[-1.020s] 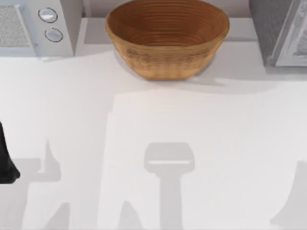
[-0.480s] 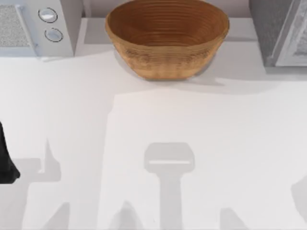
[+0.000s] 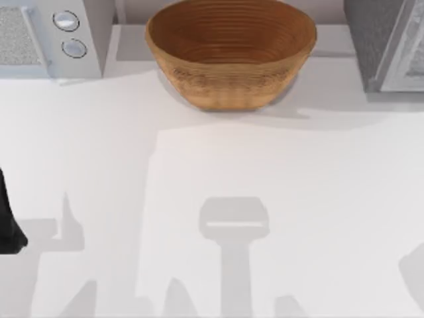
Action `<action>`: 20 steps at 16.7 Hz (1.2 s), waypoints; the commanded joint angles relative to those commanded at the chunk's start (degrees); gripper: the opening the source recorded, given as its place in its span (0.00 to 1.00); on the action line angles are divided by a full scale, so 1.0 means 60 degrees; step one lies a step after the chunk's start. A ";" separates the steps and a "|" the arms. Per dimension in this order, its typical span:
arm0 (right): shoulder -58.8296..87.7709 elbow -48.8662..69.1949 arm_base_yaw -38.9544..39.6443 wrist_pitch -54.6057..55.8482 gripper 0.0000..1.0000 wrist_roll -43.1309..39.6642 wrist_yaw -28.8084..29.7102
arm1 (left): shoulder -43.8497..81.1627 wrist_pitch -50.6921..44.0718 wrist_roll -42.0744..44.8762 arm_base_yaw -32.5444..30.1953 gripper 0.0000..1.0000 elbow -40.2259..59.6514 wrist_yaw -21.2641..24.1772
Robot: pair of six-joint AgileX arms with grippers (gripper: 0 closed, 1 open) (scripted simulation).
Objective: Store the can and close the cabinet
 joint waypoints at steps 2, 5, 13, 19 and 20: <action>0.0013 0.0064 0.0470 -0.0020 1.00 -0.0003 0.0486 | 0.0000 0.0000 0.0000 0.0000 1.00 0.0000 0.0000; 0.0067 0.0193 0.1867 -0.0100 1.00 -0.0004 0.1876 | 0.0000 0.0000 0.0000 0.0000 1.00 0.0000 0.0000; 0.0050 0.0231 0.8209 -0.0411 1.00 0.0004 0.8181 | 0.0000 0.0000 0.0000 0.0000 1.00 0.0000 0.0000; -0.0270 -0.0087 1.2680 -0.0522 1.00 0.0000 1.2661 | 0.0000 0.0000 0.0000 0.0000 1.00 0.0000 0.0000; -0.0330 -0.0138 1.3166 -0.0525 1.00 -0.0002 1.3148 | 0.0000 0.0000 0.0000 0.0000 1.00 0.0000 0.0000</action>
